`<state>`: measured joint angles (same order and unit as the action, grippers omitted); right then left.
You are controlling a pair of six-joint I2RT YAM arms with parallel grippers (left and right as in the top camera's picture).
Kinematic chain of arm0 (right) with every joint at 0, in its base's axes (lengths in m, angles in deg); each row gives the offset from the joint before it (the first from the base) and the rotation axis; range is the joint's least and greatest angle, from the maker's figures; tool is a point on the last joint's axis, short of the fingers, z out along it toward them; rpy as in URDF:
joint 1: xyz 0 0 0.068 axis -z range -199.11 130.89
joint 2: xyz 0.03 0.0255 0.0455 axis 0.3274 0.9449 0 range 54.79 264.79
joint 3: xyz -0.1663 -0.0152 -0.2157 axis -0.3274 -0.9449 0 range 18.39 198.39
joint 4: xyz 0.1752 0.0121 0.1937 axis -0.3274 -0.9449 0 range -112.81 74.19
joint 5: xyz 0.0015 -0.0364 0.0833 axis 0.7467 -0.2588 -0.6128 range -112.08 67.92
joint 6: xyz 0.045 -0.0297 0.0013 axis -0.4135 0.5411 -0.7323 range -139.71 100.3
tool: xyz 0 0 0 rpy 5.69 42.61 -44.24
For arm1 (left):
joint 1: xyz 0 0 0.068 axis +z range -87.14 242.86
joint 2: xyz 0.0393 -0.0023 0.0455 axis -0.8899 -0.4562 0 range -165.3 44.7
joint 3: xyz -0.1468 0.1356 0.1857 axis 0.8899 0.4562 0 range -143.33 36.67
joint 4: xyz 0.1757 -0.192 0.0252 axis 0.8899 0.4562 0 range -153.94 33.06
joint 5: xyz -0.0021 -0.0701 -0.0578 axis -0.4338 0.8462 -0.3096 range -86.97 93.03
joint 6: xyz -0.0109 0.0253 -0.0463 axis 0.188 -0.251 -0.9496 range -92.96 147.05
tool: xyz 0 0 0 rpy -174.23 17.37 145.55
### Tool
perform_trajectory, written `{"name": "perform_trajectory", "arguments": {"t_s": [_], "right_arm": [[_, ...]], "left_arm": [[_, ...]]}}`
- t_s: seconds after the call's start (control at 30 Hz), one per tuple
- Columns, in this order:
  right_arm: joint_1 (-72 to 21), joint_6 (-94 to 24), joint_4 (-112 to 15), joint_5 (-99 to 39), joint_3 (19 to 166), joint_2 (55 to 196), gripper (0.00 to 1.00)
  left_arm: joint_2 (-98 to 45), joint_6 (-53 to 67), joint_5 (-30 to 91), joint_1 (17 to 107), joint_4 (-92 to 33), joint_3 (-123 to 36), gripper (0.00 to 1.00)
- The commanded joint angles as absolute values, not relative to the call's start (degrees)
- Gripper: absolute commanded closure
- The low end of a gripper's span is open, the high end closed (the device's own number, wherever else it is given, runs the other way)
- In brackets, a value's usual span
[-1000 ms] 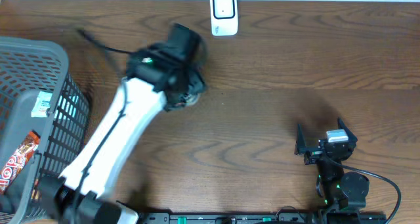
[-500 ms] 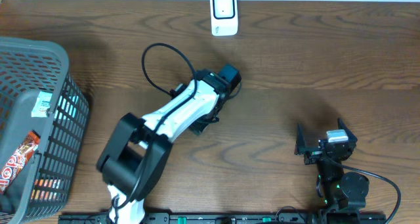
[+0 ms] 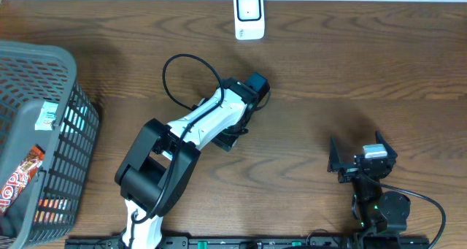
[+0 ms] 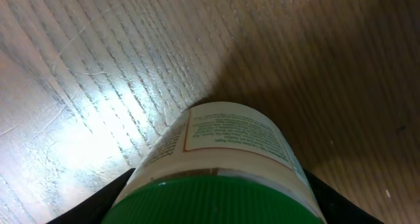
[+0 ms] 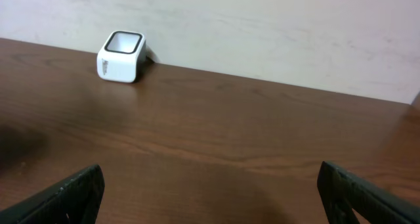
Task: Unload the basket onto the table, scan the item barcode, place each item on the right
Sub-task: 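Carry the jar out and set it on the table center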
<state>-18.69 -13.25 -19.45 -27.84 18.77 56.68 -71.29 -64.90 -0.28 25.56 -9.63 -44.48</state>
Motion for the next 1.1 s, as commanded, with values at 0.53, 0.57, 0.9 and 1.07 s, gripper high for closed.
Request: {"name": "perform_trajectory", "arguments": {"t_s": [0.53, 0.57, 0.9, 1.07], "right_arm": [[-19.58, -13.88, -19.65, -27.97, 18.71, 56.68, 0.01], [-19.58, -13.86, -19.65, -27.97, 18.71, 56.68, 0.01], [-19.58, -13.88, -19.65, -27.97, 18.71, 56.68, 0.01], [-19.58, -13.88, -19.62, -27.97, 18.71, 56.66, 0.01]], "left_arm": [[-55.46, -54.23, -6.29, 33.04, -7.14, -43.82, 0.14], [-53.78, -53.51, -6.6, 33.25, -6.99, -43.82, 0.14], [-27.75, -36.83, -8.33, 37.06, -9.48, -43.98, 0.13], [-16.47, -24.0, -8.7, 41.34, -13.24, -43.98, 0.13]]}}
